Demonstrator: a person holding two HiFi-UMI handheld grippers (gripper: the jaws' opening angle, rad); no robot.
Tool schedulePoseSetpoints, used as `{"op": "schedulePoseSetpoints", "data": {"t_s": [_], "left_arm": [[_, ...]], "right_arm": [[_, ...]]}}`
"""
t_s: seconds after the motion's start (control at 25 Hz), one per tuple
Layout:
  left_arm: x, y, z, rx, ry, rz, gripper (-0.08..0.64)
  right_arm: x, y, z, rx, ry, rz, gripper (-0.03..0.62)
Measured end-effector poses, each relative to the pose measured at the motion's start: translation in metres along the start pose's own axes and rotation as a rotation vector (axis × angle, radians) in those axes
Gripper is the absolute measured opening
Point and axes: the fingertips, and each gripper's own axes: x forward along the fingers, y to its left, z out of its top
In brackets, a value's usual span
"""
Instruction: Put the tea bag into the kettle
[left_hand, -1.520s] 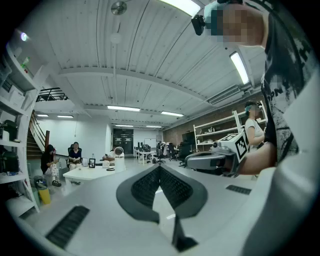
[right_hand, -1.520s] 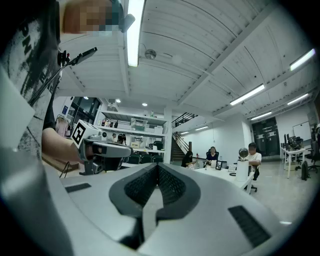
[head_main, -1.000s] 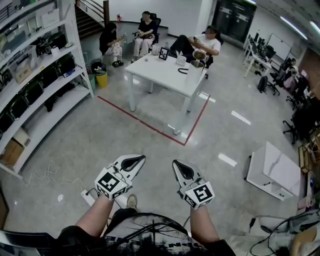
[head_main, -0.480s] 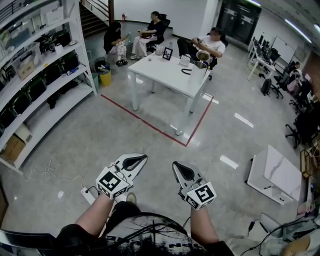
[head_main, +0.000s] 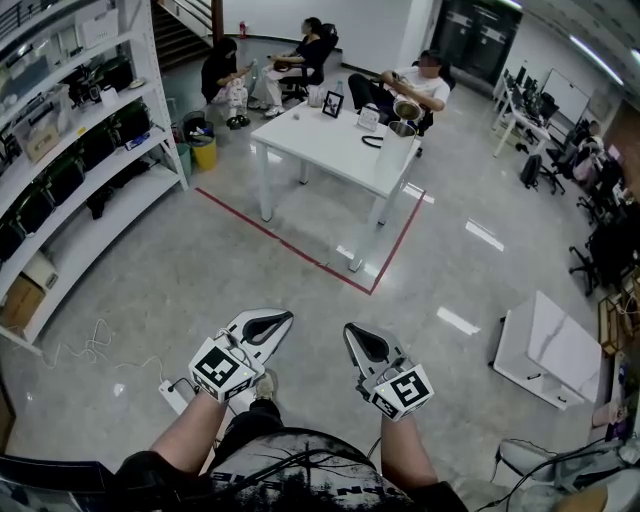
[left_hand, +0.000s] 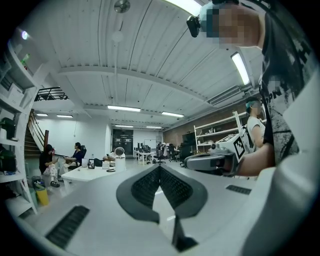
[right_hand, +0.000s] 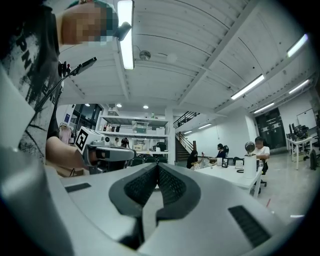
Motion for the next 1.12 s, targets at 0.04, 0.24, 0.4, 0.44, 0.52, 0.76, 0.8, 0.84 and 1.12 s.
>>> {"op": "schedulePoseSetpoints", "data": {"t_s": [0.04,0.24,0.4,0.44,0.52,0.76,0.8,0.84,1.12], "left_arm": [[0.002,0.007,-0.001,-0.004,0.0,-0.001,0.008],[0.013,0.048,-0.001,-0.006,-0.003,-0.011,0.008],[0.019,0.085,-0.002,0.005,-0.003,-0.028,0.008],[0.02,0.094,-0.002,0.005,-0.004,-0.031,0.008],[0.024,0.113,-0.001,-0.001,-0.006,-0.033,0.008],[0.033,0.167,-0.003,-0.002,-0.014,-0.062,0.008],[0.034,0.177,-0.003,-0.003,-0.016,-0.066,0.008],[0.035,0.185,-0.003,-0.003,-0.018,-0.071,0.008],[0.039,0.239,-0.006,-0.009,-0.025,-0.088,0.008]], "right_arm": [[0.007,-0.003,0.0,0.0,-0.002,0.003,0.011],[0.045,-0.019,0.001,0.0,0.003,0.001,0.011],[0.084,-0.032,0.004,-0.006,0.004,-0.002,0.011],[0.093,-0.034,0.005,-0.01,0.005,0.0,0.012],[0.112,-0.041,0.008,-0.019,0.003,0.0,0.012],[0.168,-0.061,0.015,-0.037,-0.003,-0.017,0.011],[0.177,-0.063,0.015,-0.038,-0.003,-0.019,0.011],[0.186,-0.065,0.015,-0.04,-0.002,-0.021,0.011],[0.241,-0.077,0.015,-0.061,0.002,-0.021,0.011]]}}
